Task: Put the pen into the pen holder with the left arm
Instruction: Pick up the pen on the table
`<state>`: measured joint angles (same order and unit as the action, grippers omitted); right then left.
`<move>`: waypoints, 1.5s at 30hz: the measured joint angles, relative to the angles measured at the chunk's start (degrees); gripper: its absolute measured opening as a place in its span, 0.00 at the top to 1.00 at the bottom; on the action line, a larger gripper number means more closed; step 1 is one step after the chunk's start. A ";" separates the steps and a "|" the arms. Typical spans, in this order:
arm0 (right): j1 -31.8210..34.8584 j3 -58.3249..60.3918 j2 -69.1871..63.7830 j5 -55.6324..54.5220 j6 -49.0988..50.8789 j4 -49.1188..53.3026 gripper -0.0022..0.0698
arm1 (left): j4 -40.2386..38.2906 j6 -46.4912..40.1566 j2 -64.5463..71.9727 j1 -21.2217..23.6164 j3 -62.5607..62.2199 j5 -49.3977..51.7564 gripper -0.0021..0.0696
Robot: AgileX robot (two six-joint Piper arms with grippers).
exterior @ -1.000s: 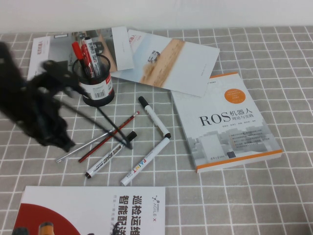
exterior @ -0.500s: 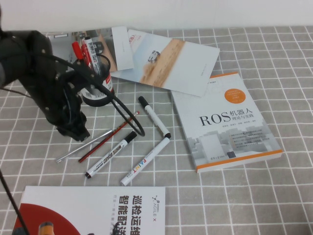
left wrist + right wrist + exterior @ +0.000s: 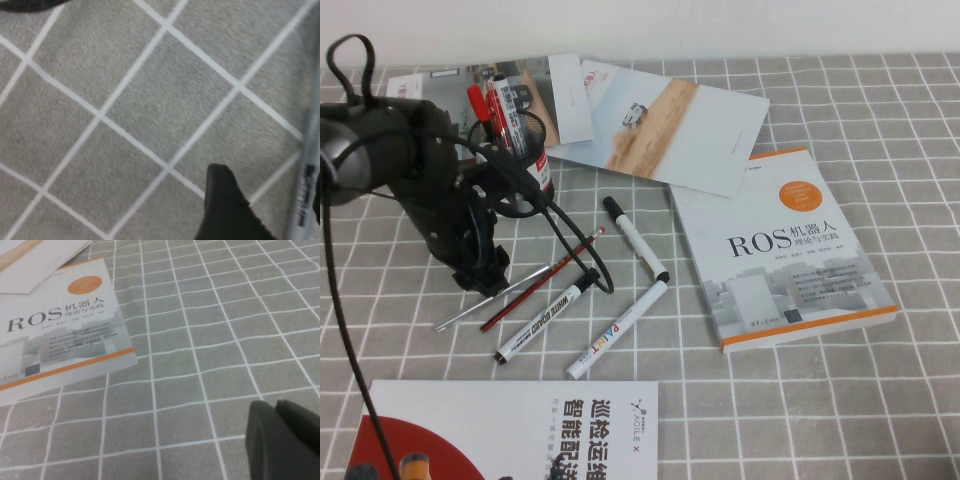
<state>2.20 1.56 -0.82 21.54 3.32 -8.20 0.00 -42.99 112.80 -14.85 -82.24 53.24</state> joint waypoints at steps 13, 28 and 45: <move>0.00 0.00 0.00 0.00 0.00 0.00 0.99 | 2.27 0.00 2.91 0.00 -1.54 -0.94 0.51; 0.00 0.00 0.00 0.00 0.00 0.00 0.99 | -3.56 2.32 3.43 0.00 -15.56 12.05 0.51; 0.00 0.00 0.00 0.00 0.00 0.00 0.99 | -5.02 2.52 7.01 0.00 -14.81 16.38 0.60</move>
<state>2.20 1.56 -0.82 21.54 3.32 -8.20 -5.02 -40.47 119.81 -14.85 -97.05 69.62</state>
